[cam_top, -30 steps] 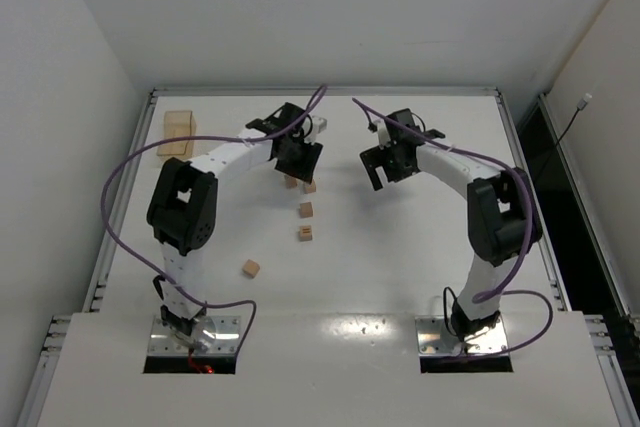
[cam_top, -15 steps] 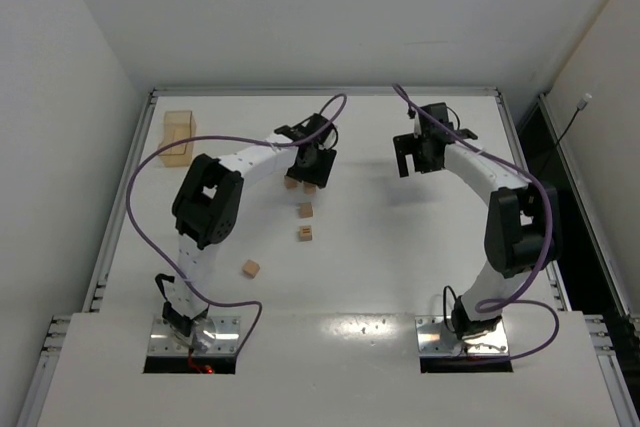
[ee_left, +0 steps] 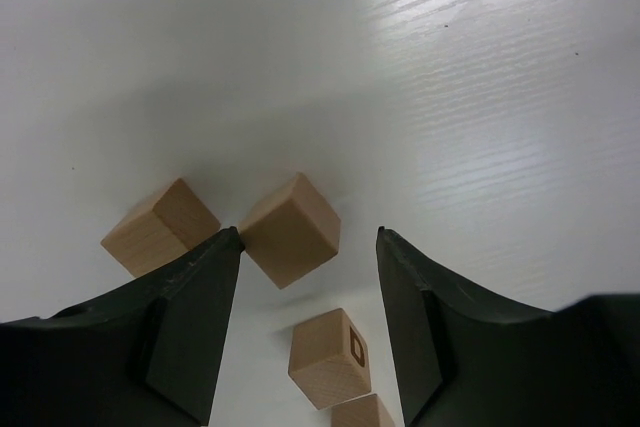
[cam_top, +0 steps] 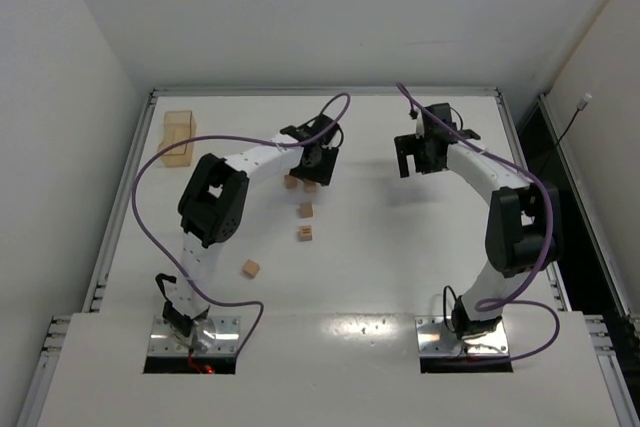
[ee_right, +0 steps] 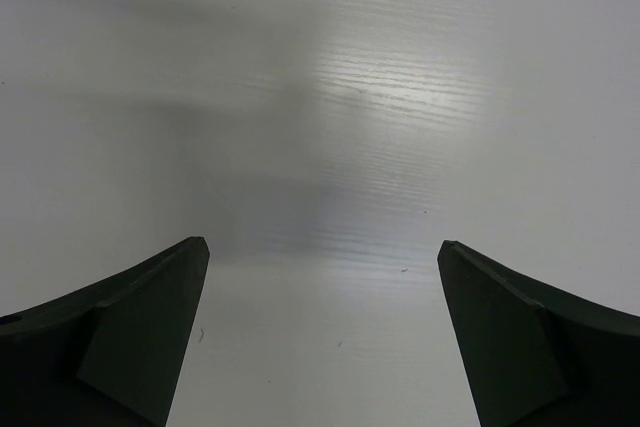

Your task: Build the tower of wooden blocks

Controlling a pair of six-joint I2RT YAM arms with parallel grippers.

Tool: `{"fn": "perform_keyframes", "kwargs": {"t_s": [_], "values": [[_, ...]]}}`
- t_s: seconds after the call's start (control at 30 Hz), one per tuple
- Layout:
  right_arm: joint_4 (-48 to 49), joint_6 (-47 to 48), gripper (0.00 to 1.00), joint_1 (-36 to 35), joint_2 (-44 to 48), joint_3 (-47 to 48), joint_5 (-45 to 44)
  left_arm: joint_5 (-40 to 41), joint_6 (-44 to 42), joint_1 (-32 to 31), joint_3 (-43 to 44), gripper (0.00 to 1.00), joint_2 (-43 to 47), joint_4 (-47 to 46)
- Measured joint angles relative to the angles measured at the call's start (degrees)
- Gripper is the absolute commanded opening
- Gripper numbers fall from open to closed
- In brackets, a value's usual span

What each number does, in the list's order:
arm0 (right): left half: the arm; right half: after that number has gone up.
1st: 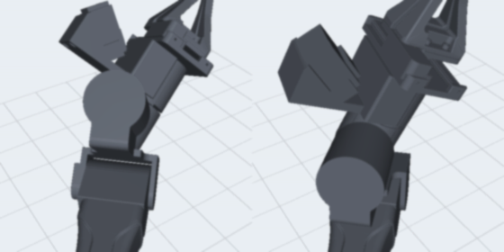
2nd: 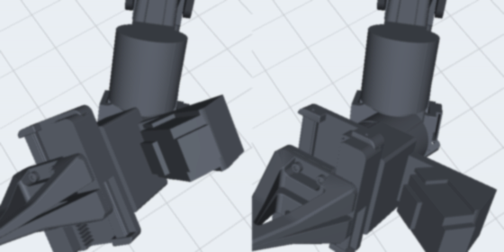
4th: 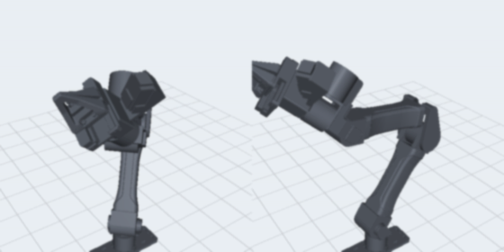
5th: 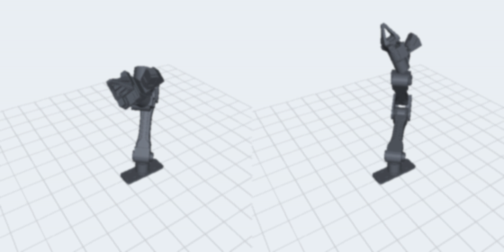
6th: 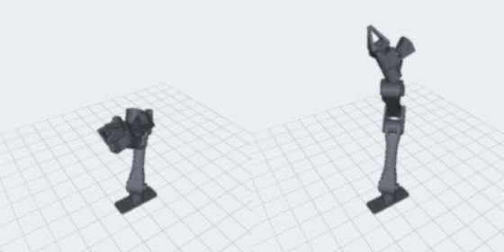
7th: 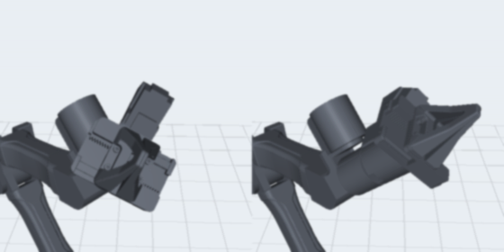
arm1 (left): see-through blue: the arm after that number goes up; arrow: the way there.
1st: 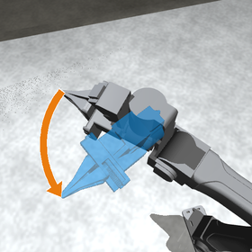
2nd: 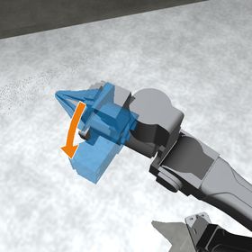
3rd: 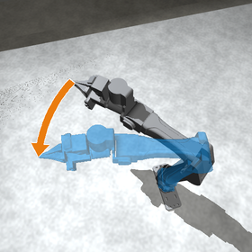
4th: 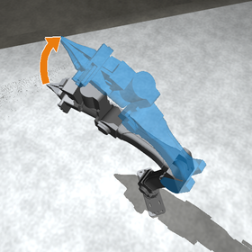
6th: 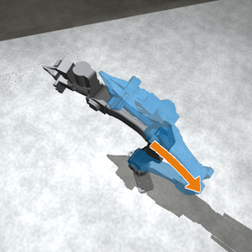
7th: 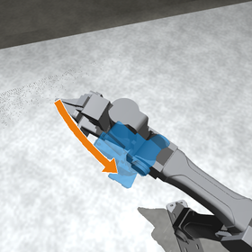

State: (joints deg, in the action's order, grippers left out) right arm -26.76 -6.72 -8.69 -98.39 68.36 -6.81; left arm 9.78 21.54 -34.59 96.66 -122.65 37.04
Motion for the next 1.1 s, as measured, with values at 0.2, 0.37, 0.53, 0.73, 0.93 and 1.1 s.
{"fn": "perform_keyframes", "kwargs": {"t_s": [0.2, 0.37, 0.53, 0.73, 0.93, 1.1], "values": [[-0.37, 0.0, 0.97, 0.11, 0.0, 0.0, 1.07, 1.07, 0.17, 0.02, 0.94, 0.52, -1.38, -0.13], [-0.37, 0.0, 0.97, 0.11, -0.02, 0.0, 1.57, 1.01, 0.2, 0.02, 0.94, 0.51, -3.74, 0.39], [-0.46, 0.04, 0.97, 0.11, -0.04, 0.0, 2.38, 0.96, 0.39, 0.02, 0.98, 0.49, -3.91, 0.24], [-0.79, 0.04, 0.97, 0.11, -0.09, 0.0, 2.84, 0.96, 0.09, 0.02, 2.16, 0.49, -4.55, 0.94], [-0.81, 0.28, 0.97, 0.11, -0.11, 0.0, 2.99, 0.7, -0.5, 0.33, 4.92, 0.49, -6.36, 1.09], [-0.81, 0.31, 0.97, 0.11, -0.13, 0.0, 3.06, -0.46, -0.94, 1.22, 5.62, 0.41, -6.84, 0.98]]}}
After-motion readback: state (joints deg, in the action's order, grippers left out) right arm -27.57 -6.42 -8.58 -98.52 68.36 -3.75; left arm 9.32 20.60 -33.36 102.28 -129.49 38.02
